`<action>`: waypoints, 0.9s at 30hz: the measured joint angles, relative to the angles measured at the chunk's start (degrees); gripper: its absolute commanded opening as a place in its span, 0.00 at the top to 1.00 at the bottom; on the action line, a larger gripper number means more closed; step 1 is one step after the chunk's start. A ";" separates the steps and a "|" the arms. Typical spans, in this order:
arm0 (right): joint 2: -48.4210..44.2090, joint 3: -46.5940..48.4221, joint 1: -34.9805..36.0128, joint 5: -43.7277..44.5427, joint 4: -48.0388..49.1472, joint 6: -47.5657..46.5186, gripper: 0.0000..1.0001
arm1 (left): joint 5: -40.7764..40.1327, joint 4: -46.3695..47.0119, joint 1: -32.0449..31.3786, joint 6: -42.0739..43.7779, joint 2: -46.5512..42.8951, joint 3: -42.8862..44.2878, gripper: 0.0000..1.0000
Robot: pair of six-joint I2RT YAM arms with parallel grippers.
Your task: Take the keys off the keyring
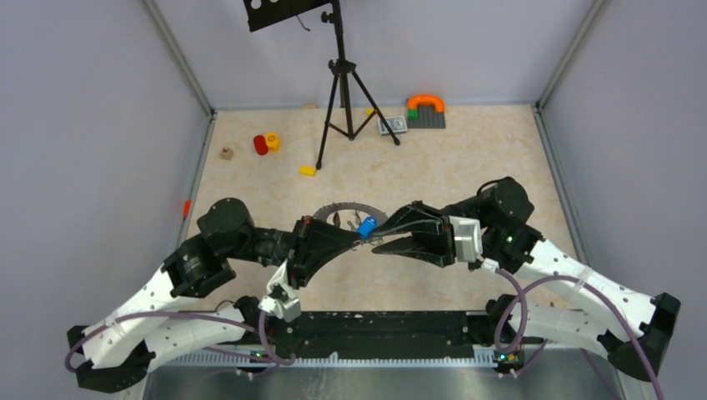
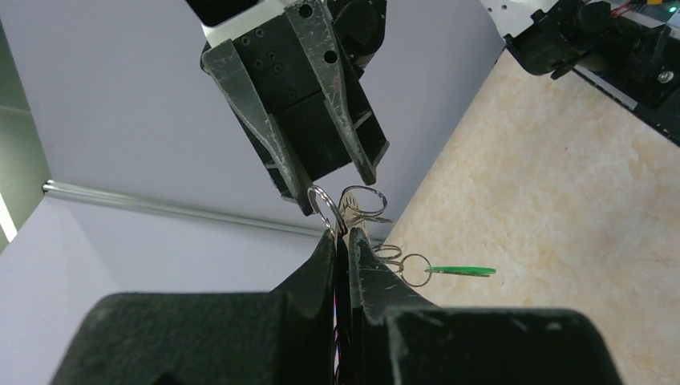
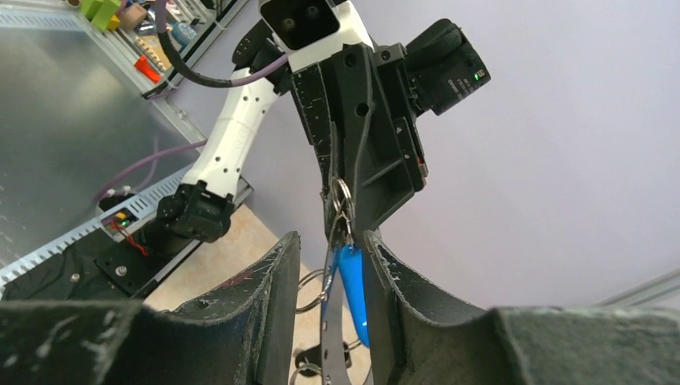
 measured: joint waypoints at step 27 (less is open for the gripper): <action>1.11 6.14 2.36 -0.92 -12.33 -5.25 0.70 | 4.76 -10.91 0.00 1.92 5.46 3.17 1.00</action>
